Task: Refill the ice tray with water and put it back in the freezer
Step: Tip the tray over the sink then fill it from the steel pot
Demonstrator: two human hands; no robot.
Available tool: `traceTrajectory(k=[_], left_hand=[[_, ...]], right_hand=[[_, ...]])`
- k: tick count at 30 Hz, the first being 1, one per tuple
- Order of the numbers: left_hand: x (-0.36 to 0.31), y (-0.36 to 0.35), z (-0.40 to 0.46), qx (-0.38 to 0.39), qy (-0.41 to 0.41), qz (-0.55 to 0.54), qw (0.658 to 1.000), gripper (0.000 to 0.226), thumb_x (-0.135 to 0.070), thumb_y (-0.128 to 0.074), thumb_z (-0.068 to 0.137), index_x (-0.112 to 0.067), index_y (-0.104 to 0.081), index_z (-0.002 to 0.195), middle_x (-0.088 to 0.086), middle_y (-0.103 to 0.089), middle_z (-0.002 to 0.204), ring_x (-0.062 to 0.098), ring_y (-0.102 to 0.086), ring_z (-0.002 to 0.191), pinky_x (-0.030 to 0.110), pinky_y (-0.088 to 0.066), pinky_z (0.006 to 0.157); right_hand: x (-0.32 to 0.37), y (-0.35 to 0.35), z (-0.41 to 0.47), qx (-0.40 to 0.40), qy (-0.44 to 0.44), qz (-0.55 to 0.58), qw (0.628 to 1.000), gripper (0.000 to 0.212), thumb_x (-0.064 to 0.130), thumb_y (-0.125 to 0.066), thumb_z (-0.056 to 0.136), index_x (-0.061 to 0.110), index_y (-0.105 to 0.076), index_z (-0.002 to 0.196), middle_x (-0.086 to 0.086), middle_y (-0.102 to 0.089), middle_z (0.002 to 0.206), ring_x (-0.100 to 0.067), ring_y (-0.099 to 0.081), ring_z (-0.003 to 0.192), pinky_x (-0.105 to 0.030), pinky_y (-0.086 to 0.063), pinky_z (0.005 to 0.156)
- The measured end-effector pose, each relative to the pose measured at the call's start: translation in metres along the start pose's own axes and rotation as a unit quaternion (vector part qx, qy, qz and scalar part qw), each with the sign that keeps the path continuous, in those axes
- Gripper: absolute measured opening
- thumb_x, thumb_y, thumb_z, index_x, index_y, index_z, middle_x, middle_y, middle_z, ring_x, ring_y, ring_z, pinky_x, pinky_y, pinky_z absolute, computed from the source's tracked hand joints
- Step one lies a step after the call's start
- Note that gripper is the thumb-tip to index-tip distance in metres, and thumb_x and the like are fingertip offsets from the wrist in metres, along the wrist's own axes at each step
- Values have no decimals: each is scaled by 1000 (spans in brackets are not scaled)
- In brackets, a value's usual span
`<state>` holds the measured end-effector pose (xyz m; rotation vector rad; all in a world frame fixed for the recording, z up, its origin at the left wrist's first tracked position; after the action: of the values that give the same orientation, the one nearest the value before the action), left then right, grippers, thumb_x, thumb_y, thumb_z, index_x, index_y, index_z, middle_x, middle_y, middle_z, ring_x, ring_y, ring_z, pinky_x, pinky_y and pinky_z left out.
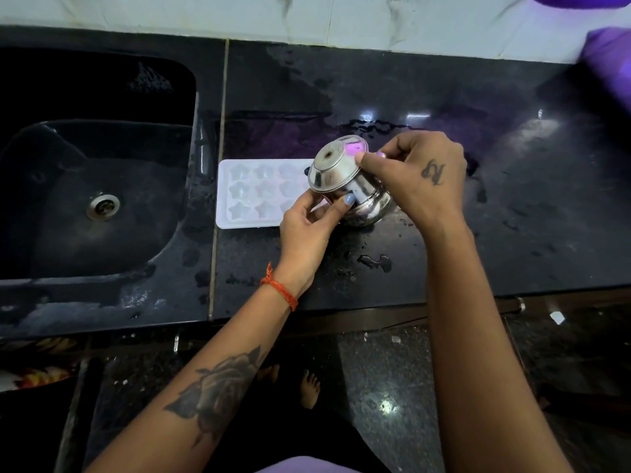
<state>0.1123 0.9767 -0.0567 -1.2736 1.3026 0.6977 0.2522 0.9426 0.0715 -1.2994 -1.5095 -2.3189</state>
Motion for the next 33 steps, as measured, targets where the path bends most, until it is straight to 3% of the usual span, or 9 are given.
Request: traceTrajectory(k=[4,7,11,15,20,26,33], left_hand=[[-5,1,1,-17,-23,25,999,52,-39,-78,62,-16,-68,107,0,-73,104,18,-67,103,45,-50,96],[-9,-1,2,-22,-34,52,998,59,-44,-77,59,-16,-68,110,-1,-73,105,17,-67,103,45,-51,95],[-9,-7,3,-11,-30,62,998,58,-39,-78,61,-14,-67,112,-1,-72,106,16,-67,103,43,-51,95],[-4,-15,3,7,-20,51,998,60,-42,-77,60,-14,-67,112,0,-72,107,18,-66,104,44,-51,96],[5,-26,2,36,-5,38,999,43,-43,-75,62,-24,-68,100,-3,-72,105,17,-66,105,44,-49,98],[13,-31,2,48,15,15,999,27,-16,-68,84,-10,-64,110,3,-70,108,19,-65,107,44,-48,100],[14,-36,-1,52,29,-14,998,28,-11,-63,87,-3,-61,114,3,-68,104,24,-64,109,40,-49,99]], right_hand=[[-16,0,-2,3,-39,49,998,24,42,-73,69,18,-69,63,6,-66,59,-13,-64,65,-37,-55,72],[-27,-1,-3,0,-67,87,994,25,44,-73,62,20,-69,61,4,-67,58,-17,-66,65,-44,-56,74],[-37,2,-3,-8,-86,108,990,27,47,-71,57,20,-69,60,3,-69,60,-19,-69,67,-48,-56,73],[-34,12,-5,-23,-73,75,994,24,43,-73,65,19,-70,64,4,-68,61,-16,-68,66,-43,-56,74],[-30,22,-4,-32,-55,14,998,23,42,-71,72,21,-67,64,5,-67,64,-16,-65,71,-37,-54,73],[-22,25,-2,-29,-34,-30,999,21,40,-70,72,21,-67,65,6,-66,65,-14,-64,70,-30,-52,67],[-16,25,1,-25,-17,-54,998,22,43,-70,73,21,-68,69,5,-67,68,-16,-64,73,-32,-51,70]])
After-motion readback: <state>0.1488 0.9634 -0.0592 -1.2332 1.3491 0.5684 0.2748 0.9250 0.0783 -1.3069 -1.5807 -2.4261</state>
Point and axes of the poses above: each hand's wrist, its own z-axis towards the middle knuckle, its own y-axis out of the back of the hand, x = y × z, the point moved 10 cm from there along z, towards the middle knuckle
